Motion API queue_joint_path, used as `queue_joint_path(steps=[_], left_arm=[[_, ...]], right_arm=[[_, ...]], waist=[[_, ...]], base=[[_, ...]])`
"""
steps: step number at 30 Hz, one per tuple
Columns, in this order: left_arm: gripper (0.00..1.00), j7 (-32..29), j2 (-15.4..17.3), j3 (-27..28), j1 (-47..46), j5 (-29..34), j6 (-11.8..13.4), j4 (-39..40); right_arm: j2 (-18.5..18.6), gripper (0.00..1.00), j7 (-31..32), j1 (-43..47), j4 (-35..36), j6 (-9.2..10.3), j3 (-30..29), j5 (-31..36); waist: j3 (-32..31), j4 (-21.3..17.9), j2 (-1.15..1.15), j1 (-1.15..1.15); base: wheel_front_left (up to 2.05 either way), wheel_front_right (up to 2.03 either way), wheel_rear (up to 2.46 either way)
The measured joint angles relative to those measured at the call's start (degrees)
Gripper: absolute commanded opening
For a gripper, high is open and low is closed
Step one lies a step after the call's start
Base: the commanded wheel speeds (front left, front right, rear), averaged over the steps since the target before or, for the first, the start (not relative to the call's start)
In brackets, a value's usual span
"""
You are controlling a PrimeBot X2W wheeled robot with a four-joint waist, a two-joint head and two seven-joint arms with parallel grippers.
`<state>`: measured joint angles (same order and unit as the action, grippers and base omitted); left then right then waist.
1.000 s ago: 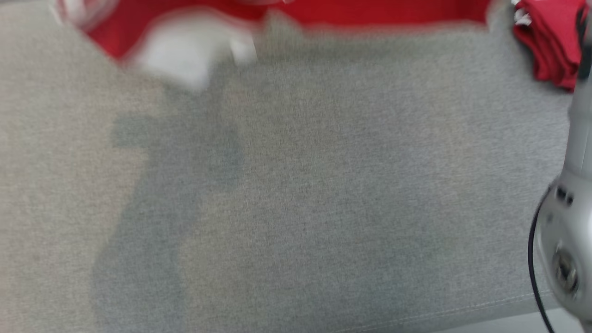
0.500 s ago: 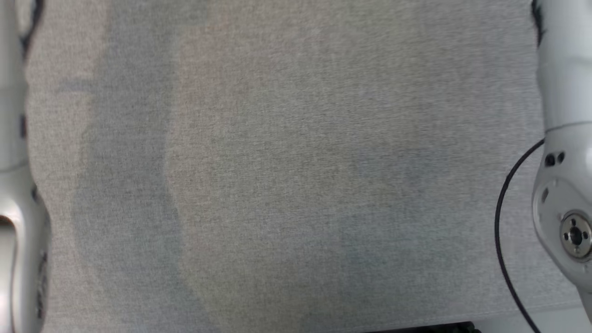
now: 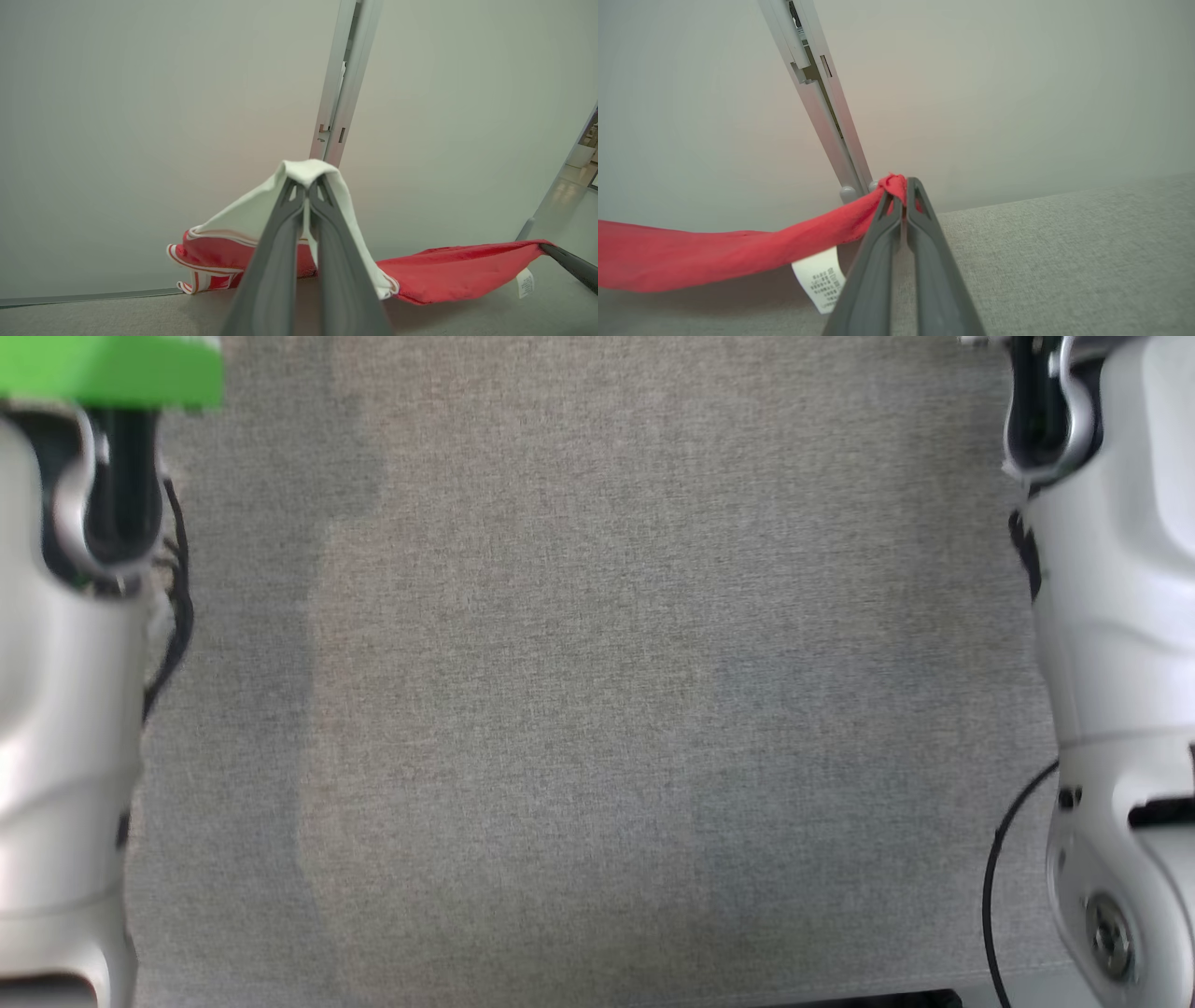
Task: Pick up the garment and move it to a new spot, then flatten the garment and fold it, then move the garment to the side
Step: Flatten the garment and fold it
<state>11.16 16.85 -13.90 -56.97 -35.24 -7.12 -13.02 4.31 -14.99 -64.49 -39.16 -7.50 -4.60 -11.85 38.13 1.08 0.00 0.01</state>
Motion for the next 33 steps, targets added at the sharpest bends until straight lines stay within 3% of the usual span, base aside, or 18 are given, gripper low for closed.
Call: queue_joint_path(steps=[9,18,24,33], left_arm=[[0.00,0.62,0.64,1.47,23.02,-3.27,3.20,14.06],[0.00,2.10,-0.83,1.53,47.09,-5.70,6.42,22.05],[0.00,2.79,-1.77,1.60,56.92,-6.46,8.21,26.48],[0.00,2.23,-0.62,0.90,67.67,-4.86,10.80,35.86]], right_arm=[[1.21,0.00,0.00,19.06,14.29,0.00,1.65,-6.99],[-0.48,0.00,0.00,36.82,24.60,0.00,0.10,-10.05],[-1.30,0.00,0.00,46.38,29.49,0.00,-0.75,-11.37],[-1.43,0.00,-0.05,59.57,36.82,0.00,-2.29,-15.41]], waist=[[-5.72,-0.80,0.00,-0.01],[-12.99,-1.33,0.00,-0.01],[-18.23,-1.48,0.00,-0.01],[-25.96,-1.42,0.00,-0.01]], base=[[0.00,0.00,0.00],[0.00,0.00,0.00],[0.00,0.00,0.00],[0.00,0.00,0.00]])
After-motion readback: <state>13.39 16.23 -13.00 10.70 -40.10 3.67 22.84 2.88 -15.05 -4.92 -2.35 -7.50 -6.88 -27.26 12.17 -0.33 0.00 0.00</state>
